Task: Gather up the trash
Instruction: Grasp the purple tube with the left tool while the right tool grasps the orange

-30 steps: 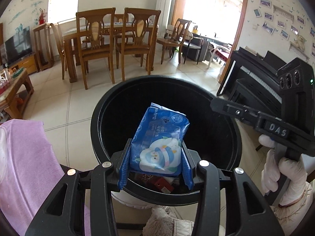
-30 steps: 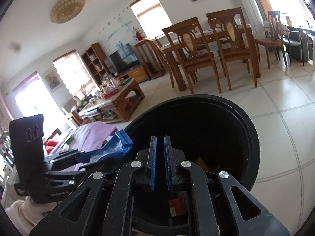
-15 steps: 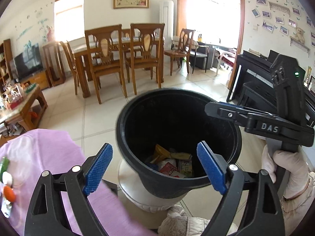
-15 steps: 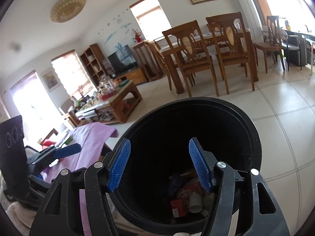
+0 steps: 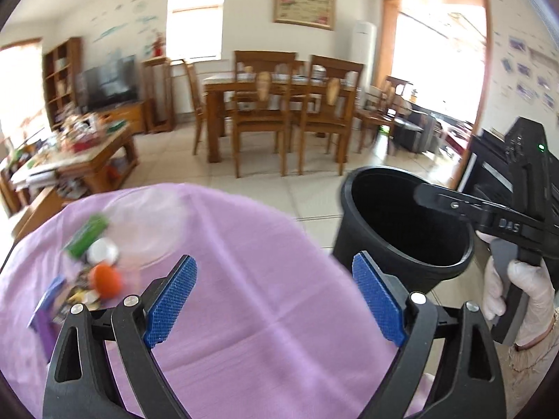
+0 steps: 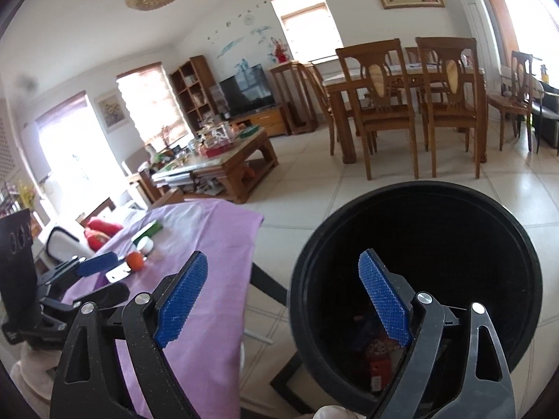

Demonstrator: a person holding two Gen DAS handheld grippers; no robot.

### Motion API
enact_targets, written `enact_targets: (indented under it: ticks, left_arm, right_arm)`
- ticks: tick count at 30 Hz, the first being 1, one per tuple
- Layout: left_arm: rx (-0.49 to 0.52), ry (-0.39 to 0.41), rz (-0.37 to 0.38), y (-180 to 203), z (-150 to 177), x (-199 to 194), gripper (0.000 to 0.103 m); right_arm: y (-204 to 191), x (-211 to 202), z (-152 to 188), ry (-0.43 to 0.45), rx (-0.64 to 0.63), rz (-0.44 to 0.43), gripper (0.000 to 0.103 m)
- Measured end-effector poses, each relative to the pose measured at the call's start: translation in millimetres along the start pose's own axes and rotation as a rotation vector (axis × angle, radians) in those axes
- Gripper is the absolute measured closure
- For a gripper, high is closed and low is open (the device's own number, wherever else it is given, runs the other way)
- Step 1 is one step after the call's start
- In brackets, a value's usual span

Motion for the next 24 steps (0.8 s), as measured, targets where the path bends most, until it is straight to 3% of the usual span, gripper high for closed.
enact_targets:
  ticks: [9,13,16,22,24]
  left_arm:
    - [-0.187,-0.027,-0.210,-129,44,-45,0.013]
    - [-0.245,-0.096,-0.303,-179,70,-53,0.014]
    - [-0.273,-0.144,-0.331,-201,82,-53,0.014]
    - [-0.307,-0.246,-0.346,-222,105,-45,0.042]
    - [-0.315,-0.259,-0.336,-228,110,-43,0.045]
  right_arm:
    - [-104,49,3,-0.060,-0.113,-0.105,0.016]
    - [-149,74,10,-0.094,-0.162,-0.144,0.016]
    - [-182,97,17,-0.137,-0.202,-0.165,0.016]
    - [-241,141,30,-0.218,-0.293,-0.209,0.017]
    - [-256,155,34,-0.251,-0.321,-0.218,0.022]
Point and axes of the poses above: each gripper's, at about its wrist camera, not at the fingertips, and x roughly the way its jaws point, y to its right, z to its underside, the point moved 8 cm from there along x, roughly the way its jaws point
